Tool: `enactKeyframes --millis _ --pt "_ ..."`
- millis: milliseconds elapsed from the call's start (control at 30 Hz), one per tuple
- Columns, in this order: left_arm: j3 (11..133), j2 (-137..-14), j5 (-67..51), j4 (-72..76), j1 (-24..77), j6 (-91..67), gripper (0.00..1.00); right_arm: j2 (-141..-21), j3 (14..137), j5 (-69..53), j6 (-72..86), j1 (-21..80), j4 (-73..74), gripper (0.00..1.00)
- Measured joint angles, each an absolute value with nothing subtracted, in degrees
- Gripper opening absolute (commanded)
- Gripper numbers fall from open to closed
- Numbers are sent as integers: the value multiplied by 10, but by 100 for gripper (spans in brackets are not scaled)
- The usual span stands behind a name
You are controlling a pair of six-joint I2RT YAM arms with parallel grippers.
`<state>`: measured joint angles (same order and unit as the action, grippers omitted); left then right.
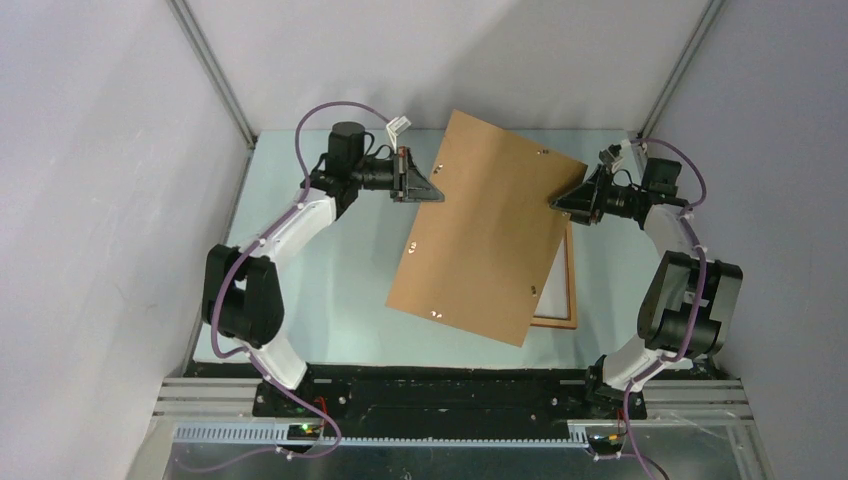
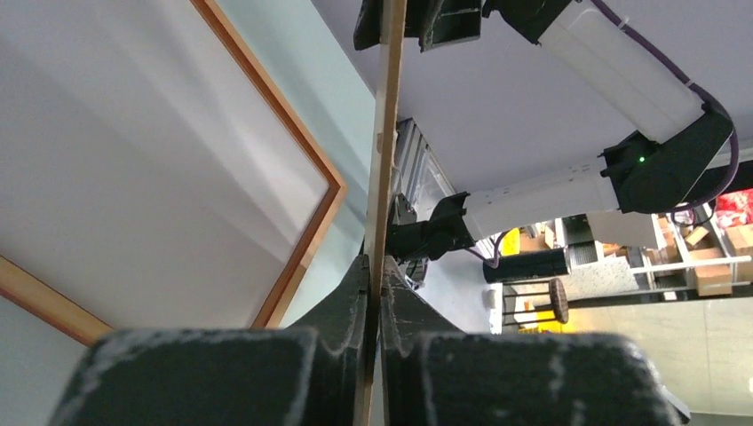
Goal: Put the photo into the frame
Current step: Place the photo frame item in the photo frame.
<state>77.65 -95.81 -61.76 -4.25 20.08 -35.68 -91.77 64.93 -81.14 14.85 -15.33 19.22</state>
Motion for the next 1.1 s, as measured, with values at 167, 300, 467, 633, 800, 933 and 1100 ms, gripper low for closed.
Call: enactKeyframes --millis 167,300,467,633,800,933,1100 --pt "746 -949 -606 15 193 -410 0 -924 649 -809 139 -143 198 65" --pt "712 -928 -588 61 189 -456 0 -933 649 -808 149 -136 189 67" --pt "665 -906 -559 110 176 -514 0 -963 649 -802 168 -129 176 68" --pt "636 -903 -523 148 148 -573 0 -989 649 -793 196 -117 152 67" --pt "635 -916 -505 192 143 -615 0 -1015 649 -789 236 -92 107 66" --pt "635 -943 -507 239 144 -659 0 -1032 649 -789 260 -78 74 65" --pt "635 -965 -507 274 144 -696 0 -1048 649 -790 298 -72 19 61"
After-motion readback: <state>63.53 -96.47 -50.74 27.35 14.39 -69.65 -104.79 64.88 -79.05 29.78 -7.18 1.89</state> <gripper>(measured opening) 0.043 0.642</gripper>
